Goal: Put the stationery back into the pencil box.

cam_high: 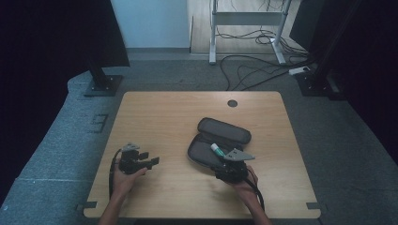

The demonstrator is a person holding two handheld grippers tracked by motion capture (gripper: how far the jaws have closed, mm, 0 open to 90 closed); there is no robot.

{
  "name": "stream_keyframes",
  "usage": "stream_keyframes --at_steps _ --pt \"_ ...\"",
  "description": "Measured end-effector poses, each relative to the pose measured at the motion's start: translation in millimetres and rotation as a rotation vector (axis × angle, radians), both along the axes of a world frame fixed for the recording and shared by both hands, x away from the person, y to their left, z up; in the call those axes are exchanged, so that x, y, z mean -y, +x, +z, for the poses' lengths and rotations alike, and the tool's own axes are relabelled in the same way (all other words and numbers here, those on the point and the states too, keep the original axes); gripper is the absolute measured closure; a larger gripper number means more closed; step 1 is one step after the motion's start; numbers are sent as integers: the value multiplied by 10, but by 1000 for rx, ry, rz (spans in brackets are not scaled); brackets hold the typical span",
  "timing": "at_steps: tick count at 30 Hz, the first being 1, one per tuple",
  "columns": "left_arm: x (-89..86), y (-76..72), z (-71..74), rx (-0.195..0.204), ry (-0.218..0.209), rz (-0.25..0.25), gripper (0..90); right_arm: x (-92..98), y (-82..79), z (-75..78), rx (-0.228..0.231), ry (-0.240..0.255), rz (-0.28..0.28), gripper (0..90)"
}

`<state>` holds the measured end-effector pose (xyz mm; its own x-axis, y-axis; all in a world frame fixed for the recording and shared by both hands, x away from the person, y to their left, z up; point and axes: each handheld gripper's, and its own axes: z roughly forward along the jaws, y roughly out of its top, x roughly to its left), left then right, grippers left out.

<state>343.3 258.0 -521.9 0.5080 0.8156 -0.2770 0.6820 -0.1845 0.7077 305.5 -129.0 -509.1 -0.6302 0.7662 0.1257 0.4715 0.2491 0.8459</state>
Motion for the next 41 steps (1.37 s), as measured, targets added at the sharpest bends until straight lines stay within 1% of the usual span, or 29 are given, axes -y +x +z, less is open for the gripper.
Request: stream_keyframes --at_steps 4,5,7,9,10,12,13,15,16,19,22,23,24,27,28,30,35,41 --pt "-3 -10 -6 -3 -1 1 357 118 -32 3 -6 16 -18 454" --pt "-3 -10 -6 -3 -1 1 357 118 -32 3 -6 16 -18 454" --pt "-8 -11 -10 -5 -1 2 357 209 -70 3 -3 22 -34 449" --pt "-10 -9 -14 -6 -2 3 357 244 -85 0 -1 27 -42 445" --pt "-9 -10 -15 -8 -1 1 354 336 -118 -10 1 33 -61 436" --pt "-6 -12 -14 -8 -1 0 354 367 -131 -17 1 37 -69 431" --pt "-3 -14 -13 -7 -1 -1 353 467 -171 -37 0 47 -88 417" --pt "-2 -15 -13 -7 -1 -1 353 542 -205 -52 4 52 -103 407" --pt "-1 -15 -14 -7 0 -1 353 542 -205 -52 4 52 -103 407" --pt "0 -11 -23 -9 1 0 353 669 -268 -71 21 67 -125 395" --pt "9 -9 -36 -15 5 -2 353 776 -297 -90 26 74 -142 380" --pt "9 -9 -36 -15 5 -2 352 776 -297 -90 26 74 -142 380" --pt "15 -10 -40 -16 5 -3 352 820 -289 -105 26 68 -164 372" --pt "18 -9 -43 -16 6 -5 352 857 -277 -113 26 65 -177 363" --pt "17 -7 -45 -17 7 -4 353 902 -264 -132 28 53 -194 354" --pt "16 -4 -50 -19 8 -4 352 953 -245 -159 22 52 -214 350" --pt "28 -6 -53 -20 11 -5 352 1033 -214 -207 9 54 -241 347" --pt "38 -2 -64 -21 14 -7 352 1062 -207 -209 7 55 -251 345"
